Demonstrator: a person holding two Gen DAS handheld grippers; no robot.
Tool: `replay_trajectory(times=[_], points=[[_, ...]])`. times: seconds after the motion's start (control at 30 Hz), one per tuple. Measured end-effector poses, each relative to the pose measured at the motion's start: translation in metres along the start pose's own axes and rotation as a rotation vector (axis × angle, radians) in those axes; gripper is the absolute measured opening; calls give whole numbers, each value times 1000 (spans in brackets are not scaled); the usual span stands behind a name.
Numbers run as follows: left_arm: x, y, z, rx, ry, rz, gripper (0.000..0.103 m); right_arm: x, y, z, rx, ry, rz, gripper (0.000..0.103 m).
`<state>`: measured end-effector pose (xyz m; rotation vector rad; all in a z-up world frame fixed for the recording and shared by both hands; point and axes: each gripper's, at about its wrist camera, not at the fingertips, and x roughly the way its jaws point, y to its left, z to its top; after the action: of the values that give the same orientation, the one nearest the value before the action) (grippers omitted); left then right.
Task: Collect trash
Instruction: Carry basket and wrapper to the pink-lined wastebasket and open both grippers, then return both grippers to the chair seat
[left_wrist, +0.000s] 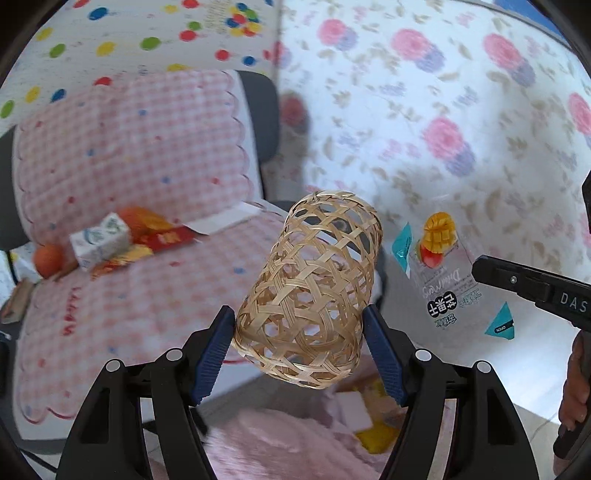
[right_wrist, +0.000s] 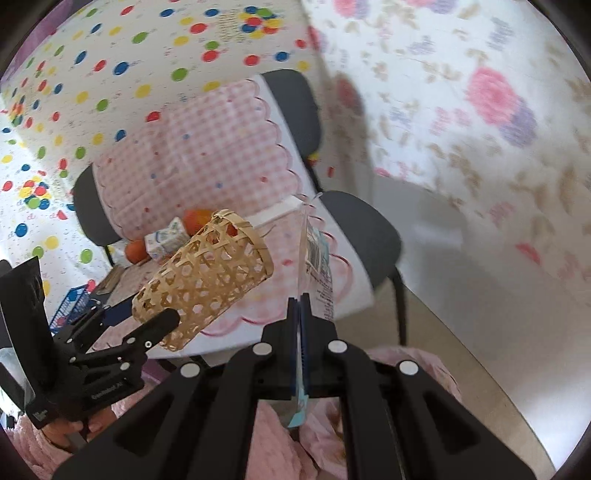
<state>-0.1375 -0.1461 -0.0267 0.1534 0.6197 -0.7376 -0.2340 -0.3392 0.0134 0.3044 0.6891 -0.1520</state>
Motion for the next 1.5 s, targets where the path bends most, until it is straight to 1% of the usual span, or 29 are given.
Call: replay_trajectory(times=[0.07, 0.13, 0.2, 0.27, 0.4, 0.6, 0.7, 0.73, 0.77, 0.83, 0.87, 0.9, 1.0, 1.07, 1.23, 1.4, 1.5], points=[[8, -14, -10, 18, 26, -34, 71, -6, -9, -13, 15, 6, -33, 2], [15, -25, -17, 36, 55, -51, 71, -9, -18, -23, 41, 19, -48, 2], [26, -37, -25, 50, 102, -77, 71, -10, -28, -35, 59, 36, -68, 2], [38, -45, -31, 55, 145, -96, 71, -8, -36, -43, 85, 55, -68, 2], [57, -55, -36, 73, 204, -108, 71, 2, -52, -56, 132, 92, -69, 2], [85, -65, -39, 75, 263, -114, 72, 21, -72, -68, 177, 138, -75, 2], [96, -71, -38, 97, 283, -122, 75, 30, -81, -72, 200, 155, -74, 3], [97, -71, -38, 100, 285, -123, 81, 35, -83, -74, 205, 163, -76, 3], [97, -71, -37, 100, 282, -127, 83, 38, -85, -76, 208, 171, -79, 4], [93, -66, -34, 91, 270, -128, 83, 44, -89, -78, 222, 184, -83, 11], [91, -63, -32, 85, 263, -124, 83, 45, -90, -78, 226, 183, -85, 16], [87, -58, -29, 74, 254, -116, 83, 44, -91, -77, 226, 180, -89, 17], [75, -44, -20, 51, 213, -85, 83, 35, -91, -67, 215, 149, -98, 17], [64, -32, -14, 37, 183, -56, 83, 23, -88, -55, 202, 104, -112, 17], [47, -6, -2, -14, 145, -5, 83, 3, -76, -29, 147, 13, -125, 17], [30, 21, 2, -55, 115, 50, 83, 5, -51, -10, 85, -15, -80, 17], [21, 40, 3, -78, 104, 89, 83, 16, -30, 0, 35, -15, -32, 17]])
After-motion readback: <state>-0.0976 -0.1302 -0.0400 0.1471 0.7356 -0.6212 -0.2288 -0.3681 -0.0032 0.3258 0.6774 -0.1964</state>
